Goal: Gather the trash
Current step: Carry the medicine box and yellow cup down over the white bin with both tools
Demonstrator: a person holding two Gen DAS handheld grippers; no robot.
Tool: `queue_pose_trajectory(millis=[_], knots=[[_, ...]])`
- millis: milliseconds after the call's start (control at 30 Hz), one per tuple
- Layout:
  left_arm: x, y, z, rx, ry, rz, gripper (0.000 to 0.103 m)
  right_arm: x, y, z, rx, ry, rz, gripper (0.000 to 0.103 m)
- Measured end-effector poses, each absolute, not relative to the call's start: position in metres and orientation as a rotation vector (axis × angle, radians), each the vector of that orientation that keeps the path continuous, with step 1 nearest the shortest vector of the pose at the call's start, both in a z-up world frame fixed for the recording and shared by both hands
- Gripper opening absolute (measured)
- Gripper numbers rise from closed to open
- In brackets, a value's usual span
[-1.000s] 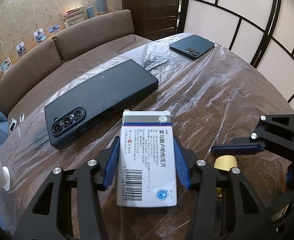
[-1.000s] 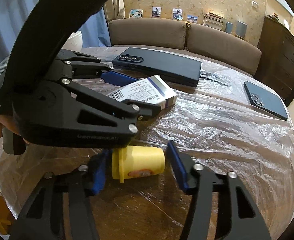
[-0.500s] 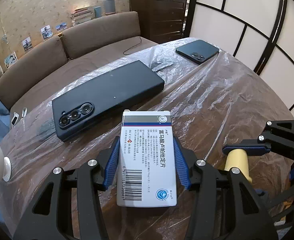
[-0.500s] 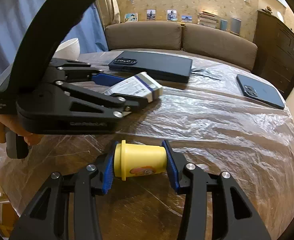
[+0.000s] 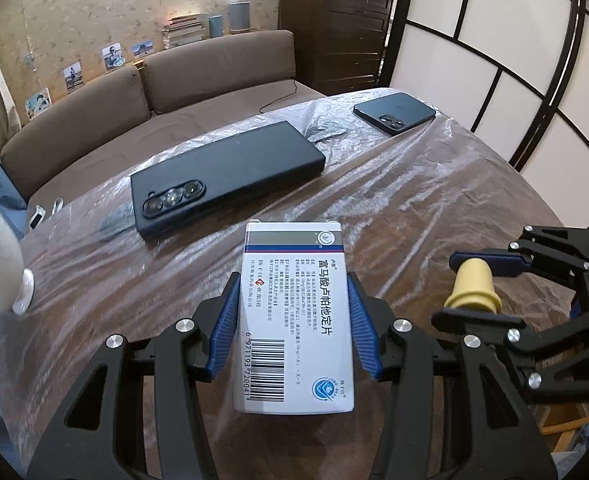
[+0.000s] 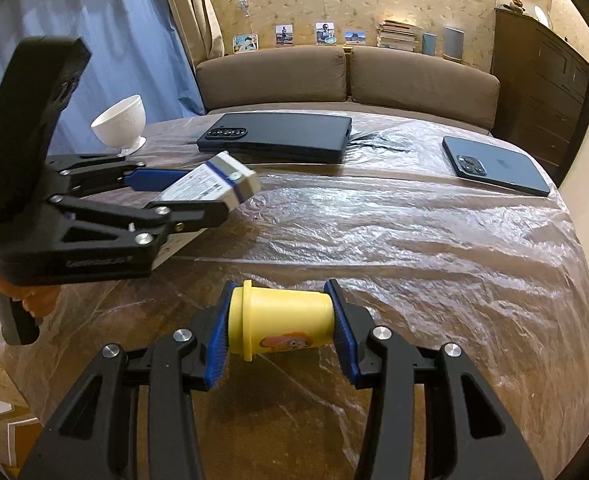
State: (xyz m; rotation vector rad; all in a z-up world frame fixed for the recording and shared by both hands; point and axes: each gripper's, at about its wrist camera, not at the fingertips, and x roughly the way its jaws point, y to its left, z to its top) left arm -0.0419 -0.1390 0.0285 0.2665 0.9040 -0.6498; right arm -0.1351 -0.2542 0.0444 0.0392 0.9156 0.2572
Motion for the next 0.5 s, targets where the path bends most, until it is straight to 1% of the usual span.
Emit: queue_pose_trajectory(millis=[500], knots=[[-0.112, -0.123, 0.032, 0.224, 0.893, -0.569, 0.052, -0.179, -0.242, 0.056, 0.035, 0.910, 0.328, 0.044]])
